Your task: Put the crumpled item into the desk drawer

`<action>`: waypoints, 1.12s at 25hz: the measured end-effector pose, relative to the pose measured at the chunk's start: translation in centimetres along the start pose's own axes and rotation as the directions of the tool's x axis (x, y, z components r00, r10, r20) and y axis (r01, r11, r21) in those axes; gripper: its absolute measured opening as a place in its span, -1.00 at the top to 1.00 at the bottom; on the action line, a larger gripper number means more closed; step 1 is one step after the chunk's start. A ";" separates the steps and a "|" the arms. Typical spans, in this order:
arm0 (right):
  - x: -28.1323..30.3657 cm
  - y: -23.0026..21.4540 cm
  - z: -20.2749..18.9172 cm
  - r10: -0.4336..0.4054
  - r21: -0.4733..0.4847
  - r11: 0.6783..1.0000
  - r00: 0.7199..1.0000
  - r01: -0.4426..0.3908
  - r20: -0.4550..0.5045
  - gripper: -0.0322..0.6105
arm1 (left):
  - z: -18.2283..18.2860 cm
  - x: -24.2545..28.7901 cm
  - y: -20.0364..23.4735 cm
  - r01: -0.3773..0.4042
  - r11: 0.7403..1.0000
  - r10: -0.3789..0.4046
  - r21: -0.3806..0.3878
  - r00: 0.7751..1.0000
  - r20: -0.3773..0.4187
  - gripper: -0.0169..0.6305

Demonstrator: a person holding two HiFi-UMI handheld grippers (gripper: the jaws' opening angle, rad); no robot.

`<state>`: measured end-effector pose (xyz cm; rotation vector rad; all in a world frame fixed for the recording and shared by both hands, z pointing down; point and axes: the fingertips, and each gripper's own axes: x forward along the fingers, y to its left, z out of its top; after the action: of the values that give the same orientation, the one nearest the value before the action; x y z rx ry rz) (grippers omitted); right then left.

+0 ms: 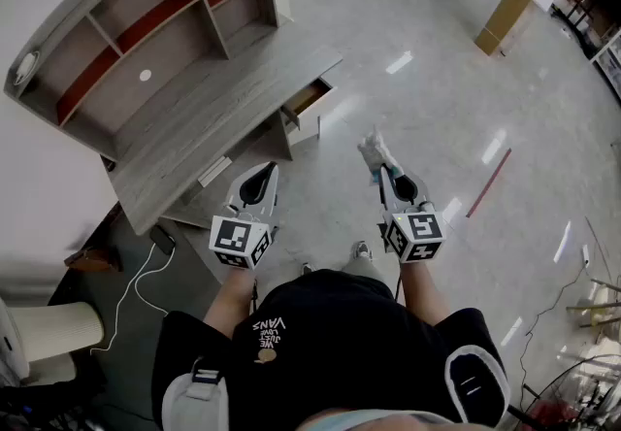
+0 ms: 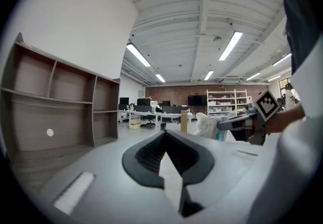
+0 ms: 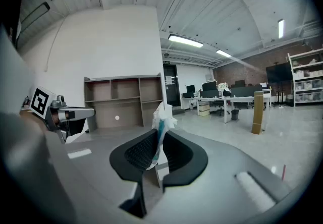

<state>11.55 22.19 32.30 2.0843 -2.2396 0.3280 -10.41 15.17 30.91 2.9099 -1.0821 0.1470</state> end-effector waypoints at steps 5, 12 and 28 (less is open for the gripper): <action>0.4 0.5 0.5 -0.015 0.021 1.000 1.000 0.014 0.024 0.78 | -0.4 0.0 0.7 0.023 1.000 -0.023 -0.001 1.000 0.005 0.79; 2.4 -0.2 0.7 0.006 0.051 0.999 1.000 -0.008 0.029 0.78 | -2.0 2.2 1.2 0.052 0.999 -0.052 -0.009 0.998 -0.027 0.79; 13.5 -7.8 0.2 0.193 0.004 0.981 0.978 -0.194 -0.083 0.78 | -4.5 12.6 3.0 -0.123 0.990 0.118 -0.071 0.990 -0.073 0.78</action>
<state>18.20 8.49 35.60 1.8171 -2.3949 0.4120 -3.20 5.02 36.60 2.7526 -1.2247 0.2025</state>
